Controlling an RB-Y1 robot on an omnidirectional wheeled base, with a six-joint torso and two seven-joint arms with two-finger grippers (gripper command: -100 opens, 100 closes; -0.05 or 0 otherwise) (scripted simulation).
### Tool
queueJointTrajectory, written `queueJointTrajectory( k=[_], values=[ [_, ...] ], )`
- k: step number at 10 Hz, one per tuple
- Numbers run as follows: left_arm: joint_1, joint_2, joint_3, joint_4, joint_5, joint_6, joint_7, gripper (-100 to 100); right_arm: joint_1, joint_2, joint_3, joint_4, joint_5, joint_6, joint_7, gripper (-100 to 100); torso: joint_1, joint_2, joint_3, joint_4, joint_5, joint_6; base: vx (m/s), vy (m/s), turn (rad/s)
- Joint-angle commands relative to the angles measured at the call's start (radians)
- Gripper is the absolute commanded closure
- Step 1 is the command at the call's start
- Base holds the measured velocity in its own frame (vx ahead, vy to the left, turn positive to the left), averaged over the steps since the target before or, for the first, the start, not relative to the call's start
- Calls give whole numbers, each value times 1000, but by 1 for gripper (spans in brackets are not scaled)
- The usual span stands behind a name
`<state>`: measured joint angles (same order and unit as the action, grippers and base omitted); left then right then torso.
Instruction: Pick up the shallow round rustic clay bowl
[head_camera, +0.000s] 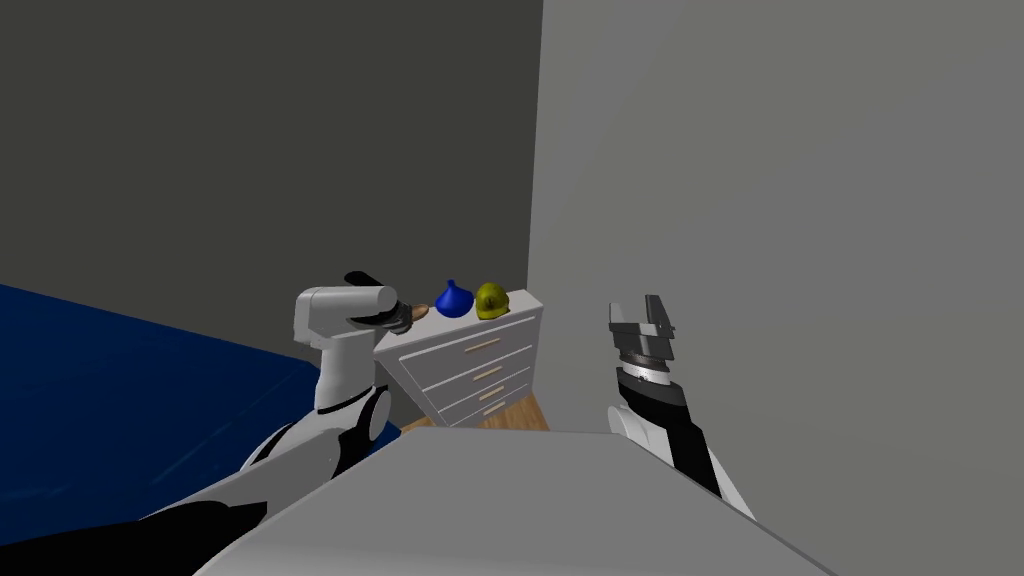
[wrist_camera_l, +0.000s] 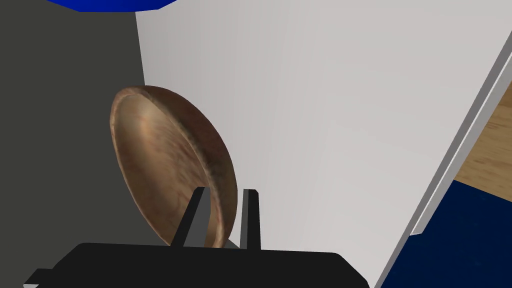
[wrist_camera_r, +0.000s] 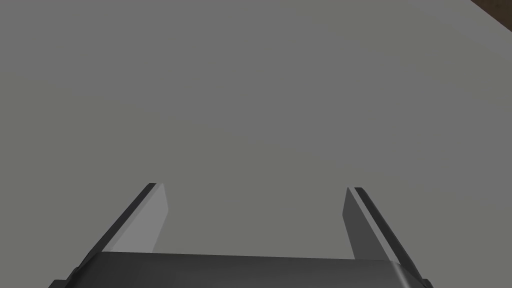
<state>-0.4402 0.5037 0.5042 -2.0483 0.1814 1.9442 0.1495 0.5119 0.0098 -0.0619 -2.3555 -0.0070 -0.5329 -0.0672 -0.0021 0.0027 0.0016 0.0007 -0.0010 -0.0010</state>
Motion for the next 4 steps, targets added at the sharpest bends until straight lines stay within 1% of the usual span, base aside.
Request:
queueJointTrajectory(
  k=[1, 2, 3, 4],
  values=[
    [-5, 10, 12, -17, 8, 30, -2, 100, 0, 0, 0, 0, 0, 0, 0, 0, 0, 0, 0, 0, 0, 0, -12, -24, -15],
    [-6, 16, 21, -29, 13, 46, -4, 100, 0, 0, 0, 0, 0, 0, 0, 0, 0, 0, 0, 0, 0, 0, -13, -22, -24],
    [-5, 12, 15, -15, 9, 29, -4, 100, 0, 0, 0, 0, 0, 0, 0, 0, 0, 1, 0, 0, 0, 0, -6, -9, -2],
    [-5, 13, 16, -16, 10, 31, -4, 0, 0, 0, 0, 0, 0, 0, 0, 0, 1, 0, 0, 0, 0, 0, 0, 0, 0]
  ],
)
